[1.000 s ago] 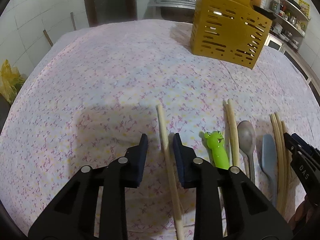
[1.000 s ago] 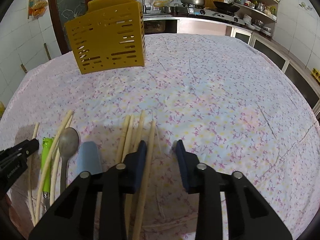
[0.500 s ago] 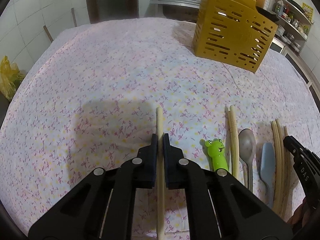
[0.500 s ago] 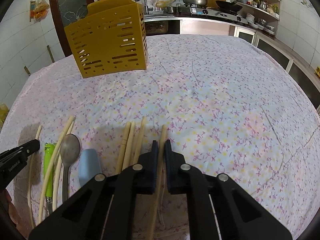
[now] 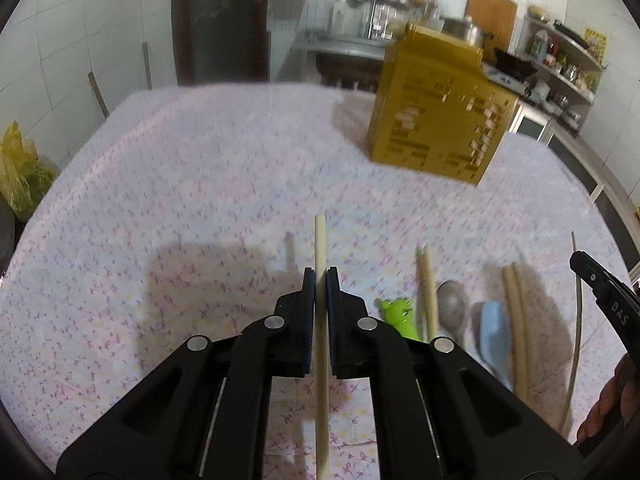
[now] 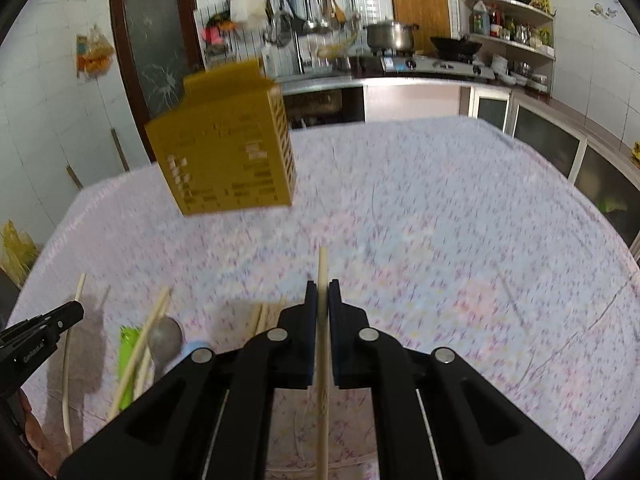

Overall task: Organize utensils
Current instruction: 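Carry both held chopsticks up and lower them into the yellow slotted holder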

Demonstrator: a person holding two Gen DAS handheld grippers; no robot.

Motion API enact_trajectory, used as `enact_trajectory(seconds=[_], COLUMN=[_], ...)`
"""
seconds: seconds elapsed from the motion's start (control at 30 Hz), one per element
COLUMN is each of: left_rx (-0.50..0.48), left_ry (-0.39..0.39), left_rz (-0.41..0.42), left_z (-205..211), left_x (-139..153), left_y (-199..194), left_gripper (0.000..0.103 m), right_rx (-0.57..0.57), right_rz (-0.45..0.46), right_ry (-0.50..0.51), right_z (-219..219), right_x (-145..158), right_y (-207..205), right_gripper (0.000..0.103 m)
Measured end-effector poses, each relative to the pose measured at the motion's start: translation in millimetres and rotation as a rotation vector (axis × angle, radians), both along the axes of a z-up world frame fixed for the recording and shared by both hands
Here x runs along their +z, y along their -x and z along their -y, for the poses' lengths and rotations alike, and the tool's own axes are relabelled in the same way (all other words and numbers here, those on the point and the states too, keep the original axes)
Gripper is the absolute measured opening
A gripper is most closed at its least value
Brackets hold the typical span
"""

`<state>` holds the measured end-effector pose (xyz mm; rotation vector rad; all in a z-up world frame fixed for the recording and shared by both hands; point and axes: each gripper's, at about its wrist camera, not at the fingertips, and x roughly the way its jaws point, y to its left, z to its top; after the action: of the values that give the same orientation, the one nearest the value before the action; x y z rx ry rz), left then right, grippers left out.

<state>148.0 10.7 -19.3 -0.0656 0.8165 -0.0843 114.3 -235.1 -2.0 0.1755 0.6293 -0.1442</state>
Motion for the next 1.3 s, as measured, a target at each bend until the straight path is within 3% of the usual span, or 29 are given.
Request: enact_trajectory(seconds=[0.47,0.97,1.3], left_rx=[-0.011,-0.008,-0.042], left_ry=[0.023,0.026,0.066], left_rz=[0.261,0.397,0.441], left_z=[-1.1,2.3,10.8], left_x=[60.4,82.5,120.2], left_y=[43.8,69.1,43.9], left_gripper=[0.004,0.004,0.004], right_rx=[0.025,0.051,0.052], right_rz=[0.276,0.368,0.430], right_ry=[0.007,0.045,0.065], right_z=[0.3,-6.1,-0.3], right_x=[50.7,66.2,104.7], right_y=[44.4,66.3,54.8], right_gripper=[0.006,0.006,0.006])
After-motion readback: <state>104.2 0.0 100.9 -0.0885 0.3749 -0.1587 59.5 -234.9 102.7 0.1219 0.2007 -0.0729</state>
